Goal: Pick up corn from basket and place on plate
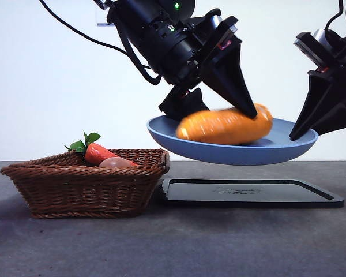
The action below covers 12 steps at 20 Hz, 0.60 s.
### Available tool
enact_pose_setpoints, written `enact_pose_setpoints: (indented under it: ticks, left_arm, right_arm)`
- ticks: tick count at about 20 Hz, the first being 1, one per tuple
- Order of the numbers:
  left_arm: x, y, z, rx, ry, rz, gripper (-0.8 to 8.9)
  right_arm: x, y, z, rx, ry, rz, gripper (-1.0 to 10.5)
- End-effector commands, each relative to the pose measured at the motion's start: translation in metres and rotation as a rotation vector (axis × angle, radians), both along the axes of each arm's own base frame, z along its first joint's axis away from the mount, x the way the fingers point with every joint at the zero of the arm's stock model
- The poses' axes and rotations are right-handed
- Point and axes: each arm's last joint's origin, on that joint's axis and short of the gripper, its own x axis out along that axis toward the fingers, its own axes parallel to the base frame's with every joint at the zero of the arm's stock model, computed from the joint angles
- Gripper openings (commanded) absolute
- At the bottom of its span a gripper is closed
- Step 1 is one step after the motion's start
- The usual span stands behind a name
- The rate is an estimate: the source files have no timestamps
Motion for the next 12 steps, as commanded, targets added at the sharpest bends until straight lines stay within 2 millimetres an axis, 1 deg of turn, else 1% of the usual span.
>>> enact_pose_setpoints:
  ticks: [1, 4, 6, 10, 12]
  left_arm:
    - [0.000, -0.006, 0.000, 0.008, 0.002, -0.010, 3.67]
    - [0.000, -0.006, 0.008, 0.006, 0.000, -0.009, 3.67]
    - [0.000, -0.006, 0.017, 0.006, 0.000, -0.010, 3.67]
    - [0.001, -0.007, 0.044, -0.001, -0.011, -0.013, 3.66]
    - [0.001, -0.007, 0.057, -0.009, -0.022, -0.014, 3.65]
  right_arm:
    - [0.005, 0.002, 0.005, 0.016, -0.021, 0.008, 0.0]
    - [0.005, 0.001, 0.004, 0.010, -0.023, 0.007, 0.0]
    - [0.006, 0.001, 0.004, -0.012, -0.029, -0.005, 0.0]
    - [0.008, -0.004, 0.005, -0.025, -0.048, -0.029, 0.0]
    - [0.010, -0.009, 0.006, -0.024, -0.066, -0.051, 0.0]
